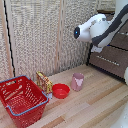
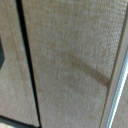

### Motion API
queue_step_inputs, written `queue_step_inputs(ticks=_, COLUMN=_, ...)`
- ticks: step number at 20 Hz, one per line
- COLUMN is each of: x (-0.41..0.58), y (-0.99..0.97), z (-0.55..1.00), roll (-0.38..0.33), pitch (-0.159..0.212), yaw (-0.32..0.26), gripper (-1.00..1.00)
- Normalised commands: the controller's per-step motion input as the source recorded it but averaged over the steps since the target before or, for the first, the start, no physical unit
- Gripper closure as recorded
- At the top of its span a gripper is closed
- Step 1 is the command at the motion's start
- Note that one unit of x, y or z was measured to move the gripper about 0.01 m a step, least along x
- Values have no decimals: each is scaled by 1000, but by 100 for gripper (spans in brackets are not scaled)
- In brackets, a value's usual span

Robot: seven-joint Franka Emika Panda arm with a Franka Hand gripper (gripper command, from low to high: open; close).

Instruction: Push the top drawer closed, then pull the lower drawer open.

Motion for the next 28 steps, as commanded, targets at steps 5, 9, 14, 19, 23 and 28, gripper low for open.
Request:
queue_step_inputs(ticks=5, x=-57, y=-43, z=-293, roll=-5, pitch=-3, yaw=1, gripper=-100)
queue_step_inputs(ticks=9, x=-39, y=-331, z=-434, roll=0, pitch=-17, yaw=42, gripper=-100)
queue_step_inputs(ticks=14, x=3, y=-138, z=-439, roll=-20, pitch=-73, yaw=68, gripper=-100)
queue_step_inputs(ticks=19, x=69, y=125, z=-395, roll=-195, pitch=-57, yaw=30, gripper=-100)
queue_step_inputs(ticks=23, x=0, y=-84, z=-391, roll=-145, pitch=-29, yaw=10, gripper=-100)
queue_step_inputs(ticks=28, x=1, y=-398, z=-325, roll=-32, pitch=-24, yaw=31, gripper=-100)
